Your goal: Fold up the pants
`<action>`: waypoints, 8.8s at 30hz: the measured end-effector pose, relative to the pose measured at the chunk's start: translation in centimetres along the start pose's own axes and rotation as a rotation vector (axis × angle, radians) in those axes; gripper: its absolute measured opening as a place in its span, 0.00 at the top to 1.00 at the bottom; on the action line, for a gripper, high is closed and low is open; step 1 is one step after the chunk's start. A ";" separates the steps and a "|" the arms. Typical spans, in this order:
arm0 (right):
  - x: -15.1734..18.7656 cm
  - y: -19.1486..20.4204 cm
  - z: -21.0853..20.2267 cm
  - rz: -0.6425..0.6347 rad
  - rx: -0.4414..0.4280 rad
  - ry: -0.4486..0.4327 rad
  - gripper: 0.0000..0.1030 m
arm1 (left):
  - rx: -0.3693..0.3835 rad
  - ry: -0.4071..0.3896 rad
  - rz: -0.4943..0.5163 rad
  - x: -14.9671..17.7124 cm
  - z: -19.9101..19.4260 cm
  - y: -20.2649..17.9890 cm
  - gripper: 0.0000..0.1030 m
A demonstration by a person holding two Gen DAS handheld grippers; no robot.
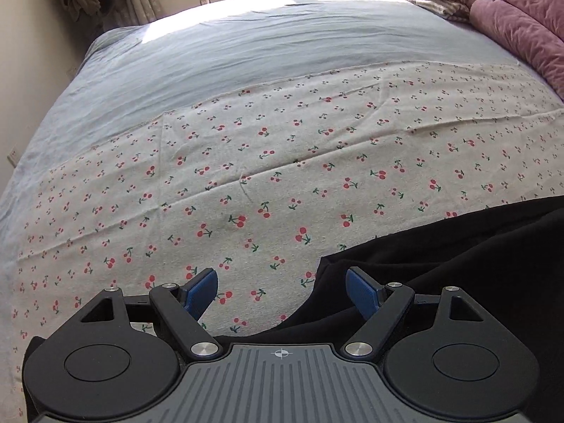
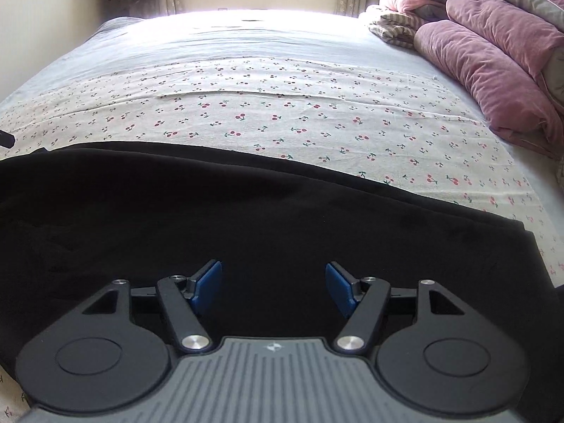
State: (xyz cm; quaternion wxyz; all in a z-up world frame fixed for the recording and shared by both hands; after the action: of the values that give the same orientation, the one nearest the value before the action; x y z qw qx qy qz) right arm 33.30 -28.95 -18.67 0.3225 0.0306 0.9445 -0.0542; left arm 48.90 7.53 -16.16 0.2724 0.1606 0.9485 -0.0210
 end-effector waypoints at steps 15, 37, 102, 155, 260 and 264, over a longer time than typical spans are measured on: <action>0.3 0.6 -0.1 -0.008 -0.016 0.005 0.48 | 0.148 0.151 0.090 1.9 5.6 -3.5 0.67; -1.1 -14.4 -0.2 0.333 0.200 -0.046 0.48 | 0.082 -0.099 -0.194 -1.1 5.9 1.3 0.96; -3.0 -2.1 2.8 -0.166 0.068 0.037 0.78 | -0.258 -0.308 -1.179 22.9 -11.1 20.7 0.24; 8.9 22.0 -8.2 -0.827 -0.519 -0.182 0.95 | -0.243 -0.182 -1.067 25.5 -8.9 19.7 0.92; 11.7 -22.5 -8.6 0.860 -0.076 -0.017 0.82 | -0.279 -0.062 -0.835 22.9 -6.8 15.4 0.22; 12.6 -21.3 -7.2 0.811 -0.024 0.015 0.78 | -0.319 -0.052 -0.797 22.2 -6.6 14.4 0.19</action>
State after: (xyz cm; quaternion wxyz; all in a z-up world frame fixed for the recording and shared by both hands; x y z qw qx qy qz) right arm 17.03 -48.92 -18.99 0.3110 0.3972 0.8588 0.0888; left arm 32.33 28.51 -21.49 0.2884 -0.2631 0.9205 0.0182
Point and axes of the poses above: each gripper's, at about its wrist camera, not at the fingertips, and z roughly the way its jaws point, y to its left, x to its underside, the point moved 10 cm from there along z, roughly the way its jaws point, and after that the axes turned 3 degrees about x, right-handed, at the moved point
